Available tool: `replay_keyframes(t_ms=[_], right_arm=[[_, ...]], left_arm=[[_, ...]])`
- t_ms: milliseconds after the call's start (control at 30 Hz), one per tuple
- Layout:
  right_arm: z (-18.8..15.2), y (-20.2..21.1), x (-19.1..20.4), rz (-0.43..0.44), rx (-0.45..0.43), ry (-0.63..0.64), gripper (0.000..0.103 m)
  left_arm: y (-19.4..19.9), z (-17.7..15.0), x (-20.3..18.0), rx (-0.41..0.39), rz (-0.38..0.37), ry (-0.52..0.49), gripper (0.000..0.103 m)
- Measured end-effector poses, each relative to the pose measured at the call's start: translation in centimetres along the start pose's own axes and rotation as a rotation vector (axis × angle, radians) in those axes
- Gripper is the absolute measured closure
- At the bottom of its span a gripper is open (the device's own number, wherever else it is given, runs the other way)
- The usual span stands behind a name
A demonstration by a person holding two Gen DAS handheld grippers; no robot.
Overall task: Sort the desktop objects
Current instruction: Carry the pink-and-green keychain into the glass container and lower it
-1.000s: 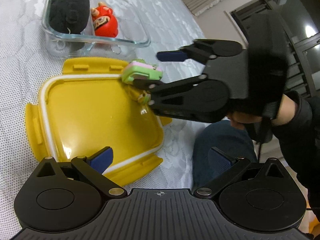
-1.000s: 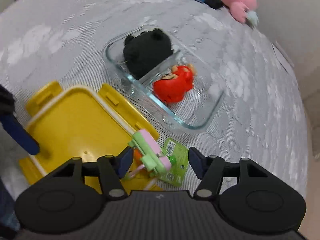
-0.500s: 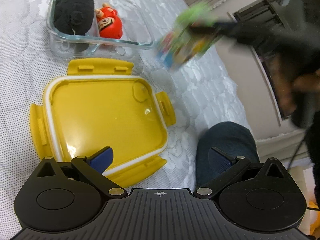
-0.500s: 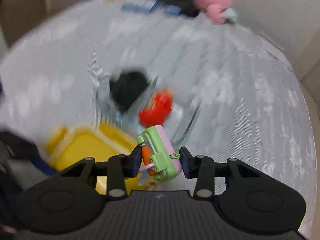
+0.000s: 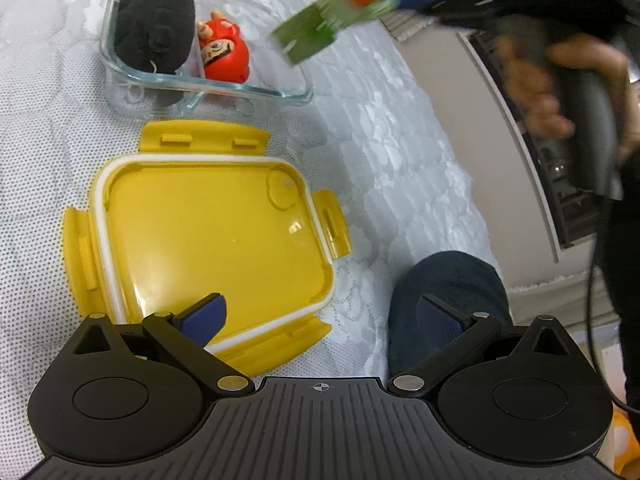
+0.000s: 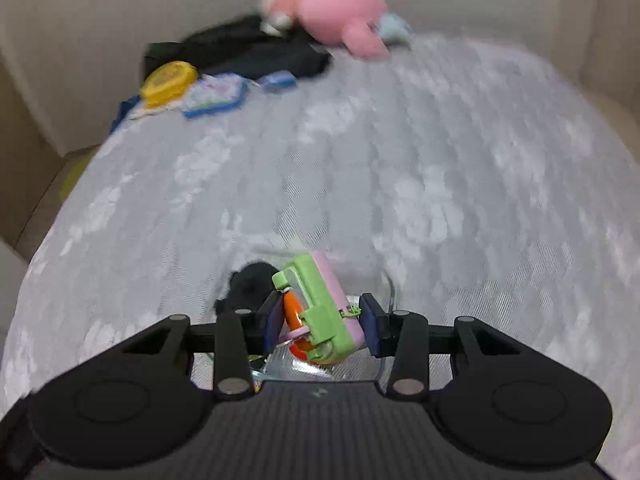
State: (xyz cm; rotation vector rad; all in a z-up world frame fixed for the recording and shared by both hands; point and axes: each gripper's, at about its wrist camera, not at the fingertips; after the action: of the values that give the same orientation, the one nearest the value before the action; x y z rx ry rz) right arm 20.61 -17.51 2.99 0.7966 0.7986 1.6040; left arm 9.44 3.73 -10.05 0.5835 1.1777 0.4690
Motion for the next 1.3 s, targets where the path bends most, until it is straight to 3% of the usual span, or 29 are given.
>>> replay_keyframes(t_ms=[167, 367, 400, 467, 600, 733, 867, 1100, 1200, 1300], right_arm=[[-1.4, -5.2, -1.7, -0.032, 0.094, -0.137, 0.059], [-1.8, -8.0, -1.7, -0.083, 0.113, -0.118, 0.058], [-1.8, -8.2, -1.7, -0.084, 0.108, -0.118, 0.058], [-1.5, -7.6, -1.8, -0.08, 0.058, -0.134, 0.049], [-0.8, -5.8, -1.7, -0.093, -0.024, -0.1, 0.049], [-1.3, -5.6, -1.3, -0.024, 0.061, -0.082, 0.06], [-3.1, -7.0, -1.5, 0.018, 0.174, -0.23, 0.063], [-4.8, -8.8, -4.4, 0.076, 0.116, -0.688, 0.06], [-5.1, -9.9, -4.6, 0.069, 0.118, -0.727, 0.062], [-3.8, -9.8, -3.5, 0.029, 0.074, -0.572, 0.067]], left_arm=[[-0.1, 0.3, 0.5, -0.001, -0.005, 0.023, 0.0], [-0.2, 0.5, 0.6, 0.01, 0.001, 0.018, 0.0], [-0.3, 0.6, 0.7, 0.013, 0.004, 0.018, 0.0], [-0.3, 0.6, 0.8, 0.015, 0.009, 0.022, 0.0], [-0.3, 0.6, 0.9, 0.015, 0.019, 0.026, 0.0], [-0.4, 0.7, 0.8, 0.025, 0.026, 0.018, 0.0], [-0.5, 0.8, 0.9, 0.031, 0.046, 0.02, 0.0], [-0.8, 0.8, 0.8, 0.038, 0.044, 0.01, 0.0], [-0.8, 0.8, 0.9, 0.038, 0.052, 0.012, 0.0], [-0.8, 0.8, 0.9, 0.034, 0.051, 0.013, 0.0]])
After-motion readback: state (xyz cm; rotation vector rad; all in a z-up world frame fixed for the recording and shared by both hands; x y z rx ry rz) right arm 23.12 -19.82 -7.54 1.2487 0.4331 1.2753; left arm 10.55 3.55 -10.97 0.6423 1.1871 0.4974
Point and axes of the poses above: each gripper's, at about its wrist camera, not at the fingertips, and y roughly against the way its jaws point, x to its left, z to its top, and after that the axes turned 4 degrees about y, right-handed
